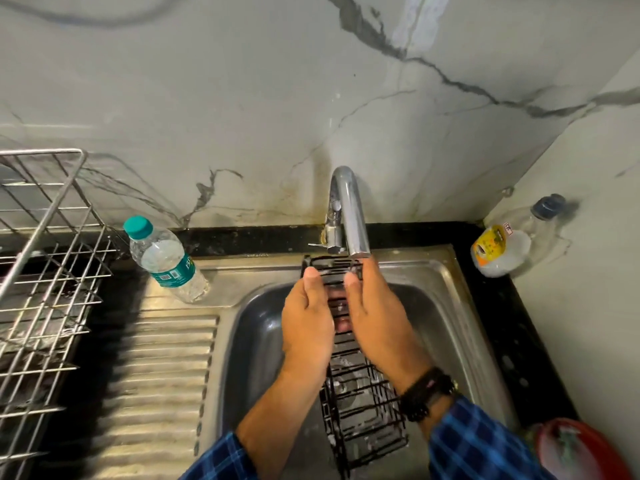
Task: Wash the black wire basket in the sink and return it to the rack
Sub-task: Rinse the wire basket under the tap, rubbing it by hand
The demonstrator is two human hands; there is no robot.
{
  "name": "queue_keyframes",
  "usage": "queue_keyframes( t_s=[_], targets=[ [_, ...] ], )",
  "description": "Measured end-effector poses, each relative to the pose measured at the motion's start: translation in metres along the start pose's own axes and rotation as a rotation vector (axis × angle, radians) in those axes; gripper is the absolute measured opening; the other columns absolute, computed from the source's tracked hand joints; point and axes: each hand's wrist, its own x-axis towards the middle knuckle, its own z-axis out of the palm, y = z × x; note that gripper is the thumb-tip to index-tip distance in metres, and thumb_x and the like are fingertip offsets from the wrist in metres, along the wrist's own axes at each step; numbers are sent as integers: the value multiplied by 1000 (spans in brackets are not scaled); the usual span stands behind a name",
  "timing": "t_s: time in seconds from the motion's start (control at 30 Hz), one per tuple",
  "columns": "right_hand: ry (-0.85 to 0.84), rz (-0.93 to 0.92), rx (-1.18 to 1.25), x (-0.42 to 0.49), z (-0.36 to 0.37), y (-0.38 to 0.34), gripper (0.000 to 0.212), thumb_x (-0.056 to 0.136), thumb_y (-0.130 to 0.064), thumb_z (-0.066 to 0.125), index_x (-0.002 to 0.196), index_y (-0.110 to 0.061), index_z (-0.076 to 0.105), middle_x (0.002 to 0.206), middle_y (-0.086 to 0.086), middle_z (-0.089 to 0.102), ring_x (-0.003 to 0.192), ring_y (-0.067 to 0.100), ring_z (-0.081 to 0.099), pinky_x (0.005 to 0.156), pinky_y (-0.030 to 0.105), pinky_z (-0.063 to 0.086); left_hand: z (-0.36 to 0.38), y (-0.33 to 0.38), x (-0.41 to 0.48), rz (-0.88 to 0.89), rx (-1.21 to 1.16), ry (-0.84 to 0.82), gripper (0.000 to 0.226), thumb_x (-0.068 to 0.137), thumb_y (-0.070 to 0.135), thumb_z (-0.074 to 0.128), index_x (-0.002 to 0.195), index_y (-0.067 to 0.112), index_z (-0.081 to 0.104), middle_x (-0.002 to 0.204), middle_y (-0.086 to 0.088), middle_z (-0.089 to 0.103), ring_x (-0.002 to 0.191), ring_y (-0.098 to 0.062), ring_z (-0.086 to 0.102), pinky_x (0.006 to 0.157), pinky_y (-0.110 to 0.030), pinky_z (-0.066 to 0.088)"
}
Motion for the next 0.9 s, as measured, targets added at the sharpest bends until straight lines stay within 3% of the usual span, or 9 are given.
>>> queue_keyframes(
  t_s=[0.17, 0.23, 0.3, 0.37, 0.43, 0.53, 0.6, 0.7, 0.9],
  targets=[
    [-246, 113, 148, -22, 0, 20, 49, 98, -63, 22, 140, -47, 42, 138, -20, 54, 118, -10, 47, 109, 31, 41, -5, 9, -5, 64, -137, 147, 57, 103, 51, 30, 104, 6, 65, 86, -8, 77, 76, -29, 74, 58, -32, 57],
    [-318, 279, 437, -4, -6, 20, 53, 99, -65, 19, 132, -44, 54, 124, -22, 61, 104, -16, 52, 92, 16, 44, -2, 7, -16, 109, -104, 87, 55, 102, 50, 30, 104, 8, 65, 86, -9, 77, 74, -25, 74, 59, -31, 57],
    [-406, 344, 743, 20, -9, 24, 71, 96, -72, 21, 121, -23, 66, 89, -10, 71, 76, 0, 65, 66, 18, 49, 1, 5, -30, 139, -109, -27, 53, 100, 48, 29, 106, 10, 66, 86, -10, 77, 72, -25, 73, 55, -31, 57],
    [-560, 443, 1072, 35, -11, 13, 74, 92, -77, 31, 92, -11, 64, 57, 0, 57, 45, 14, 52, 44, 22, 41, 4, 3, -39, 123, -129, -100, 56, 95, 52, 30, 109, 10, 65, 86, -11, 77, 71, -26, 73, 51, -27, 54],
    [-629, 474, 1166, 38, -9, 7, 70, 90, -77, 38, 83, -11, 62, 55, 3, 50, 41, 16, 45, 41, 22, 35, 2, 3, -39, 100, -172, -106, 57, 93, 52, 31, 109, 9, 64, 84, -12, 77, 67, -21, 72, 49, -24, 51],
    [-387, 303, 834, 22, -1, 17, 69, 92, -77, 33, 141, -33, 53, 121, -5, 65, 102, 14, 64, 86, 33, 49, -6, 8, -26, 137, -166, -45, 57, 93, 52, 31, 108, 5, 60, 80, -13, 76, 61, -21, 71, 44, -24, 49],
    [-288, 115, 526, 3, 3, 28, 54, 99, -66, 20, 151, -54, 20, 152, -32, 24, 137, -12, 28, 110, 24, 23, -14, 11, -15, 171, -181, 40, 52, 98, 51, 29, 99, 7, 57, 80, -14, 76, 59, -22, 69, 42, -23, 45],
    [-408, 85, 404, -9, 5, 46, 50, 99, -65, 18, 149, -60, 12, 157, -36, 7, 139, -20, 10, 116, 22, 12, -21, 12, -7, 132, -262, 98, 42, 103, 47, 29, 83, 19, 51, 79, -13, 75, 58, -24, 65, 39, -22, 39],
    [-227, 257, 246, 6, -15, 46, 65, 84, -81, 41, 138, -45, 43, 137, -21, 49, 121, 2, 50, 95, 32, 43, -47, 3, 5, -208, -415, 70, 46, 89, 66, 39, 79, 23, 51, 62, 3, 64, 36, -5, 42, 36, -15, 24]
  ],
)
